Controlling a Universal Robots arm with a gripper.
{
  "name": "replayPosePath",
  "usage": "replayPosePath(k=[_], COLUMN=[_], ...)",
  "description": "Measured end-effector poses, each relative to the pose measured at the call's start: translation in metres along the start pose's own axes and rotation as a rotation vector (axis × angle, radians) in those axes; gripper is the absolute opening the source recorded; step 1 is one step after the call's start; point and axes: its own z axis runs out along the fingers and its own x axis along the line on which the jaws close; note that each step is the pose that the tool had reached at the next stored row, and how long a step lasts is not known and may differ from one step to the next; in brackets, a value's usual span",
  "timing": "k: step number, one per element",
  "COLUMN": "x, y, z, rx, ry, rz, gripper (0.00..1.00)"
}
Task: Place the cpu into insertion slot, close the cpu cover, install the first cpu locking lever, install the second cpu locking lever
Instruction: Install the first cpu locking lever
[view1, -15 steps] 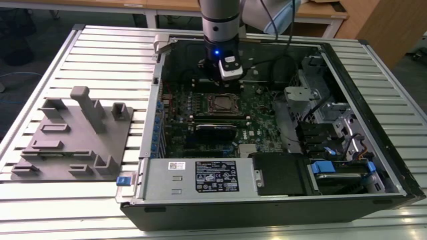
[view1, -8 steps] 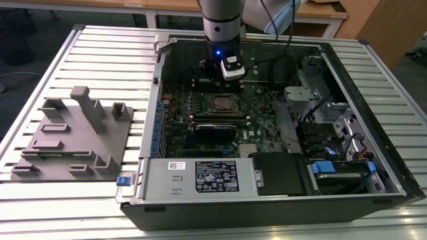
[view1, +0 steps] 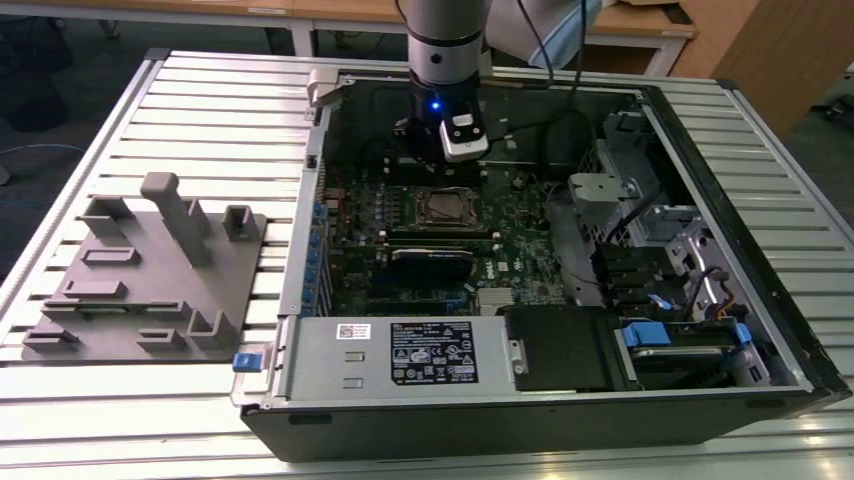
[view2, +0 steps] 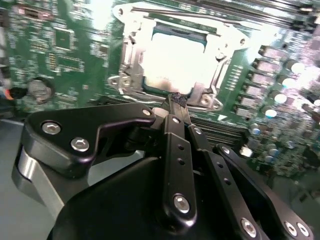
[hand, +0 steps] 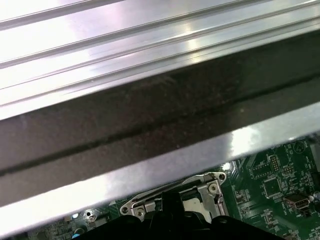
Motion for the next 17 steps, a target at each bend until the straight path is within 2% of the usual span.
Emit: replayPosePath(k=[8, 17], x=[-0.0016, -0.0058], y=[-0.0019, -0.0135], z=[0.0001, -0.0001], rx=[-0.0003, -0.0006], ry=[0.0019, 0.0020], rz=[-0.008, -0.013], gripper=[0.10, 0.10])
